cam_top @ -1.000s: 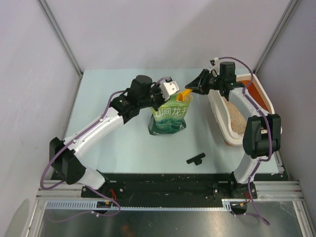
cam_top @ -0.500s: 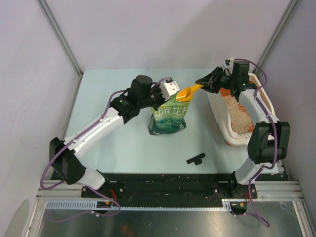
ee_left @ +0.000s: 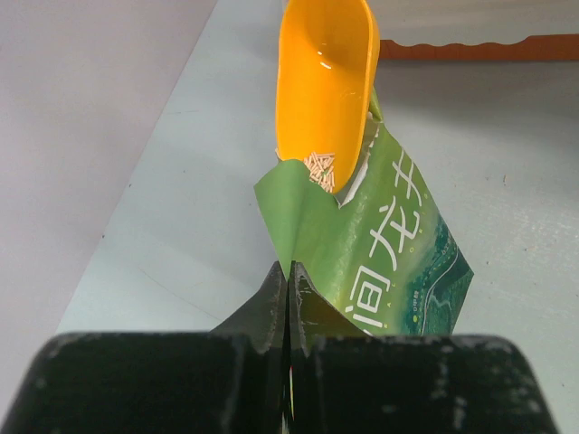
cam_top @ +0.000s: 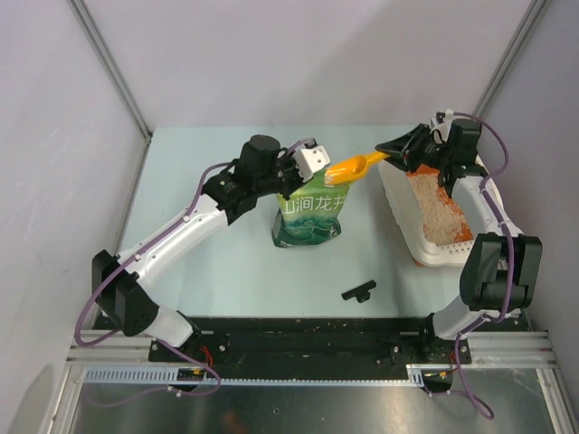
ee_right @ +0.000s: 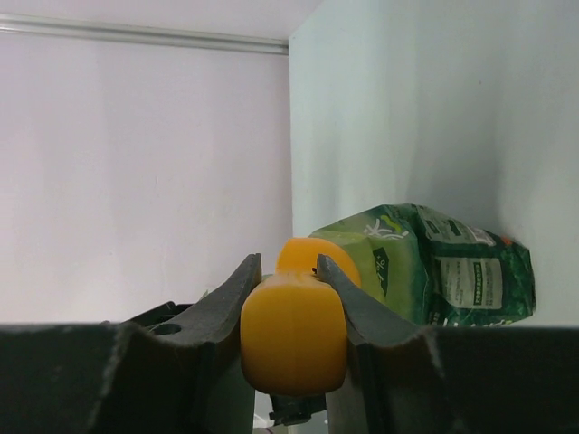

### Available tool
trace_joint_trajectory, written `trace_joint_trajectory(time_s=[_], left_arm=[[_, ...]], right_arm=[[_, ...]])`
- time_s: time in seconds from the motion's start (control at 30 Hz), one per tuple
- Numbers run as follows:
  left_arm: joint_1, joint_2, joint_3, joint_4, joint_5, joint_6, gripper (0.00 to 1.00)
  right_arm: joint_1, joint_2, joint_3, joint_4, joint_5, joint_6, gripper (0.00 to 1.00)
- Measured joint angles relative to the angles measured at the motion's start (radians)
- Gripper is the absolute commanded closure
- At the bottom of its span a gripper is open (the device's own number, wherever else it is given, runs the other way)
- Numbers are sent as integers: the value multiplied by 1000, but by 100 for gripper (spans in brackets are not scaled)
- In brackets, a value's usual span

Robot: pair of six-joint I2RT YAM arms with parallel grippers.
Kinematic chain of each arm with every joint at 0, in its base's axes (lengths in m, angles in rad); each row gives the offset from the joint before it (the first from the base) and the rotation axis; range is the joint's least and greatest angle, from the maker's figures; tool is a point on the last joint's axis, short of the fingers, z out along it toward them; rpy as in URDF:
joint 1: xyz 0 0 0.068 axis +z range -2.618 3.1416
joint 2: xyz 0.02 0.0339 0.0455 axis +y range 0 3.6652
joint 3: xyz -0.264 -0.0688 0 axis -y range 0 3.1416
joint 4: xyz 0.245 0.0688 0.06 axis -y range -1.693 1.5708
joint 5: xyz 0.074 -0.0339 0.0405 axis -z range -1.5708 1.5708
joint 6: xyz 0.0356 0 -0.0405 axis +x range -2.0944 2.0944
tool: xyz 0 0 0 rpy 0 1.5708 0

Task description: Fill the litter box with clean litter

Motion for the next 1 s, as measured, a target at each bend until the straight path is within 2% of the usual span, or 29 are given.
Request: trace_joint_trajectory(time_s=[0.47,1.0], left_arm=[[0,13,21,-11,-13,8,100],[-4,51,51,-13,-32,56,100]], right_arm=[[-51,0,-69,180,-78,96,100],[-185,-49,-305,567,-212,399,100]])
